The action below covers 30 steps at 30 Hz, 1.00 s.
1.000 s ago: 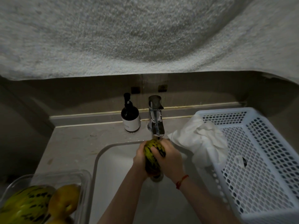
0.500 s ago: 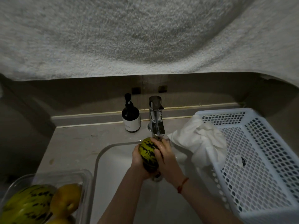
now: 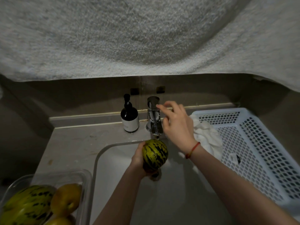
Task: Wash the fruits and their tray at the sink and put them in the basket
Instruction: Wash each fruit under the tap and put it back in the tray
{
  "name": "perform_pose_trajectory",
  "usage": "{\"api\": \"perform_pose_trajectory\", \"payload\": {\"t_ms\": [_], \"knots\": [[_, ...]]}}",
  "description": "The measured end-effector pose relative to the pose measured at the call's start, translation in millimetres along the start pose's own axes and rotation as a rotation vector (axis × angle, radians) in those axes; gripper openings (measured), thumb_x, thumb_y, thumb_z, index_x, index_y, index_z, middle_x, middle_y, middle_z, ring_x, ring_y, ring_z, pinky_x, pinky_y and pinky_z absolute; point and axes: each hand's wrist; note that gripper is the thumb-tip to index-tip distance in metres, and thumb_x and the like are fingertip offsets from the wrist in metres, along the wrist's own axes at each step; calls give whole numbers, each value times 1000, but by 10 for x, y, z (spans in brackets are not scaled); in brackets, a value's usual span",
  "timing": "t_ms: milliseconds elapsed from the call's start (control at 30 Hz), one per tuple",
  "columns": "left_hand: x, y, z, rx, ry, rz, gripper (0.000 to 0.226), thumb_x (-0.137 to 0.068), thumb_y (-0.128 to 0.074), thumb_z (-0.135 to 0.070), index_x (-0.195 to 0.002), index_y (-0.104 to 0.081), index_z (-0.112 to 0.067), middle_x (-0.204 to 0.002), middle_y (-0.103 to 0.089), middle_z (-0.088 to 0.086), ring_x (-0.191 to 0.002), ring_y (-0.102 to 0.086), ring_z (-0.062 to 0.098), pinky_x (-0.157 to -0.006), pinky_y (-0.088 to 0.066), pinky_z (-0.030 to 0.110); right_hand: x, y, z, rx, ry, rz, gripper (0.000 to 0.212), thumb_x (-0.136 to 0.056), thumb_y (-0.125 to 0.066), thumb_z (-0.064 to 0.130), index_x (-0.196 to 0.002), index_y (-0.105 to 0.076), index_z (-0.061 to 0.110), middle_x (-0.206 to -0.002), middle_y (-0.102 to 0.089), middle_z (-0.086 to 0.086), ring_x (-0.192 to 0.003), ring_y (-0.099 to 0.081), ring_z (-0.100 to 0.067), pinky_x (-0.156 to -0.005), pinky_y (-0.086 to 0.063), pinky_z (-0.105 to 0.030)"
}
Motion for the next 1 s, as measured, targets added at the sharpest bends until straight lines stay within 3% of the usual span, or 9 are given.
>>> {"api": "perform_pose_trajectory", "payload": {"t_ms": [133, 267, 467, 567, 633, 700, 800, 867, 1000], "knots": [[42, -7, 1, -1, 23, -38, 63, -78, -54, -60, -117, -64, -11, -109, -66, 14, -95, -61, 31, -66, -47, 30, 117, -49, 3, 24, 21, -38, 43, -71, -55, 5, -109, -70, 19, -101, -65, -3, -89, -59, -27, -57, -44, -26], [106, -3, 8, 21, 57, -36, 60, -77, -56, -59, -112, -65, -12, -101, -67, 13, -89, -61, 29, -64, -46, 28, 214, -97, -51, 49, 13, 25, 57, -69, -60, -2, -121, -63, 20, -105, -63, -4, -93, -56, -28, -61, -45, -28], [156, 102, 47, 13, 71, -160, 72, -73, -58, -63, -128, -55, -18, -128, -57, 16, -108, -57, 35, -60, -48, 38, 462, -76, -249, -191, -271, 35, 61, -80, -48, -2, -138, -40, 15, -128, -49, -6, -115, -44, -22, -90, -45, -33], [183, 135, 72, 16, 86, -171, 71, -73, -58, -63, -127, -55, -17, -125, -58, 17, -99, -58, 35, -57, -50, 37, 425, 56, -578, 61, -491, 103, 61, -85, -59, 20, -140, -34, 8, -137, -42, -13, -125, -40, -28, -103, -38, -38], [201, 129, 93, 24, 107, -146, 68, -75, -57, -63, -122, -57, -14, -113, -62, 19, -87, -59, 34, -51, -52, 36, 380, 140, -781, 203, -658, 218, 83, -81, -65, 45, -141, -29, 0, -140, -39, -21, -127, -39, -35, -106, -33, -42], [235, 100, 112, 36, 124, -111, 62, -78, -55, -61, -114, -59, -10, -95, -62, 19, -78, -58, 34, -42, -52, 41, 380, 162, -902, 171, -790, 329, 97, -76, -63, 61, -140, -28, -5, -138, -41, -25, -125, -41, -39, -104, -35, -43], [289, 58, 127, 25, 135, -87, 57, -79, -54, -60, -105, -60, -10, -88, -61, 19, -74, -56, 33, -38, -50, 43, 427, 85, -994, 135, -798, 390, 71, -84, -53, 58, -121, -52, -2, -120, -58, -24, -110, -55, -37, -96, -44, -42], [298, 46, 133, 15, 135, -80, 56, -79, -54, -60, -101, -60, -9, -87, -61, 18, -74, -56, 33, -37, -50, 42, 428, 52, -1017, 72, -777, 310, 50, -95, -43, 43, -102, -61, -3, -106, -63, -25, -98, -60, -38, -89, -47, -42], [321, 60, 138, -9, 117, -78, 57, -77, -56, -62, -99, -60, -10, -89, -63, 20, -77, -58, 34, -40, -51, 42, 407, 92, -1147, -82, -799, 61, 43, -100, -34, 25, -84, -60, -6, -91, -63, -29, -82, -59, -36, -65, -37, -33]]}}
Point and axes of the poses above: each hand's wrist, its own x-axis away from the middle knuckle, its own y-axis out of the back of the hand, z = x × y
